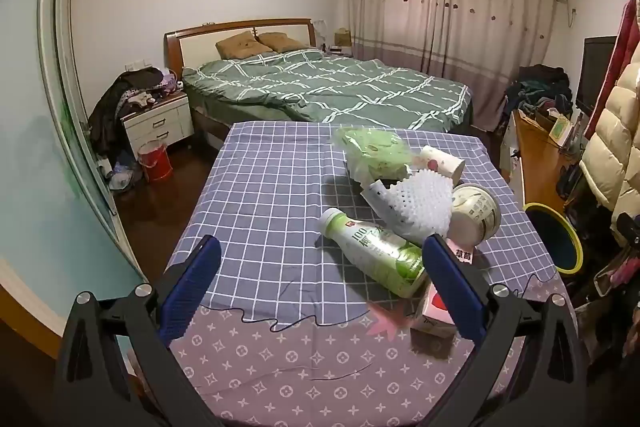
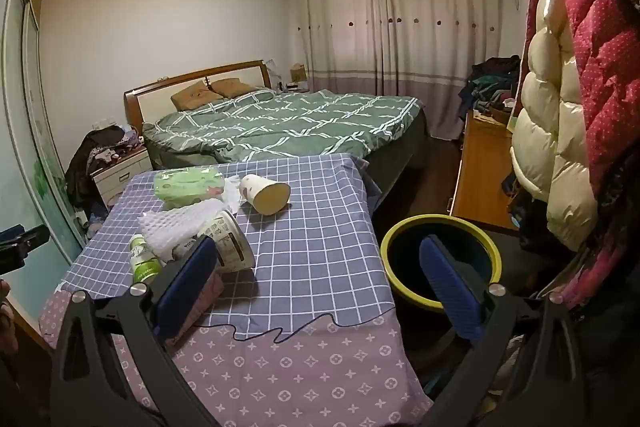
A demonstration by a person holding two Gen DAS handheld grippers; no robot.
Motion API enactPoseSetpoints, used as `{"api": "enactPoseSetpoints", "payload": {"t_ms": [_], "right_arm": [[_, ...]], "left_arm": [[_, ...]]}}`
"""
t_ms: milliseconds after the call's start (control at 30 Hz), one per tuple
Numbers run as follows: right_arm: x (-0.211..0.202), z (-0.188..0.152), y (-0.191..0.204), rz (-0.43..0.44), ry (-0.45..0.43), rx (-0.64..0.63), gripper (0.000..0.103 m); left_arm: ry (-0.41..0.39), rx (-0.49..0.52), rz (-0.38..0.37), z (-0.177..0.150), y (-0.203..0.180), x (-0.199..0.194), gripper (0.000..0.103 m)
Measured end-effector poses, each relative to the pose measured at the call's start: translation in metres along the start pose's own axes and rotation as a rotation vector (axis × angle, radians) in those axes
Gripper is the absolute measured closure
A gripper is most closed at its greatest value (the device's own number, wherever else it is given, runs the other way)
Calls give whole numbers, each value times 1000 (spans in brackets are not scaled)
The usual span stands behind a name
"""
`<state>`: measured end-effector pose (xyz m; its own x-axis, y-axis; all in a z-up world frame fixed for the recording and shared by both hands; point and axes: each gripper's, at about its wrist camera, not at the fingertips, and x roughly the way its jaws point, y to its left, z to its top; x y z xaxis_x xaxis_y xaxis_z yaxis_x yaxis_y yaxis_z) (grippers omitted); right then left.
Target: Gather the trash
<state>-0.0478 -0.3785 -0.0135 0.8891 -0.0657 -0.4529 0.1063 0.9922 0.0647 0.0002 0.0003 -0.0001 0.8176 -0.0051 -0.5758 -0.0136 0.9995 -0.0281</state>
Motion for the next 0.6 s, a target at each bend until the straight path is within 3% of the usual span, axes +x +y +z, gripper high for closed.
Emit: {"api": "enactPoseSetpoints", "payload": {"t_ms": [600], "right_arm": [[16, -3, 11, 12, 36, -17, 6]], "left_arm": [[19, 2, -4, -9, -4, 10, 4]]}}
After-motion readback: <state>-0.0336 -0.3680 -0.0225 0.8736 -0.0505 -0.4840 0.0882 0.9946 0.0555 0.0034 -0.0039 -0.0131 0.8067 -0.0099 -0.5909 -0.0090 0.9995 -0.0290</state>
